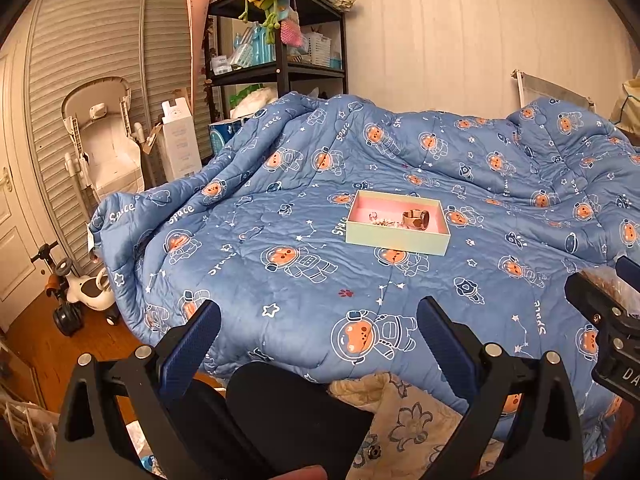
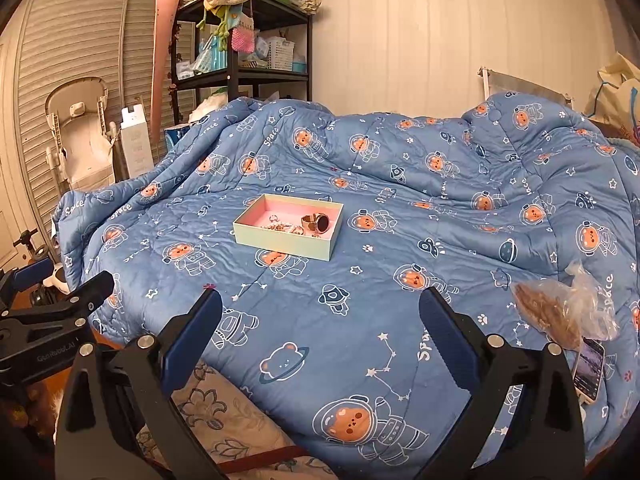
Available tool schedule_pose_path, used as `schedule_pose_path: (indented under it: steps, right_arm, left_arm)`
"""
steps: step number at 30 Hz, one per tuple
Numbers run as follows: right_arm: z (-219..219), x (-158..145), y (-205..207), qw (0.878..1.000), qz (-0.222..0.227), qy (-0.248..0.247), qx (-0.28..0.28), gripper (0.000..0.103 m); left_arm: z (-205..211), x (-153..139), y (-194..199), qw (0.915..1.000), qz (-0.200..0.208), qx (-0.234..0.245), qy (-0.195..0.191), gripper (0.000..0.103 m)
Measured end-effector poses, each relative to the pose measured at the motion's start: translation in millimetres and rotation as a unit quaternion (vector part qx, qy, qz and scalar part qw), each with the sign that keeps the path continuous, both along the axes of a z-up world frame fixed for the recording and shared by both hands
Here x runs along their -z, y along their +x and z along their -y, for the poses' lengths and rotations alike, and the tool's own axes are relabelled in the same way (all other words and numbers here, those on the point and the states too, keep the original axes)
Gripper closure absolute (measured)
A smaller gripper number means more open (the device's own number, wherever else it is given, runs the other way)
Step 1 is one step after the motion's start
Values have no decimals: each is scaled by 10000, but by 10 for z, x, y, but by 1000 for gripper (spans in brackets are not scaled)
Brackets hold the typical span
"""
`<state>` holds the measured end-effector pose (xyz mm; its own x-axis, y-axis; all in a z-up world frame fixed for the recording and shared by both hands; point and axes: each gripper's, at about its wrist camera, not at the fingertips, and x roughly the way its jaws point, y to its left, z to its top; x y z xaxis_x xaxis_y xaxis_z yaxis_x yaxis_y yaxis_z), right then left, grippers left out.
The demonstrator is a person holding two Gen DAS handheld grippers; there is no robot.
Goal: Organize jewelry
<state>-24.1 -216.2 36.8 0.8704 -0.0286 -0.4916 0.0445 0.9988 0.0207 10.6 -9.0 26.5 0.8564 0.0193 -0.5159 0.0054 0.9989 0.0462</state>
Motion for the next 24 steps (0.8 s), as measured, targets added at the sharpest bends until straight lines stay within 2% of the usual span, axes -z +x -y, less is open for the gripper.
schedule_pose_path:
  steps: [24]
  right_arm:
    - [2,8,-1,10000,-15,-4,23,6]
  left_arm:
    - [11,-27,-18,10000,24,6,-3,7]
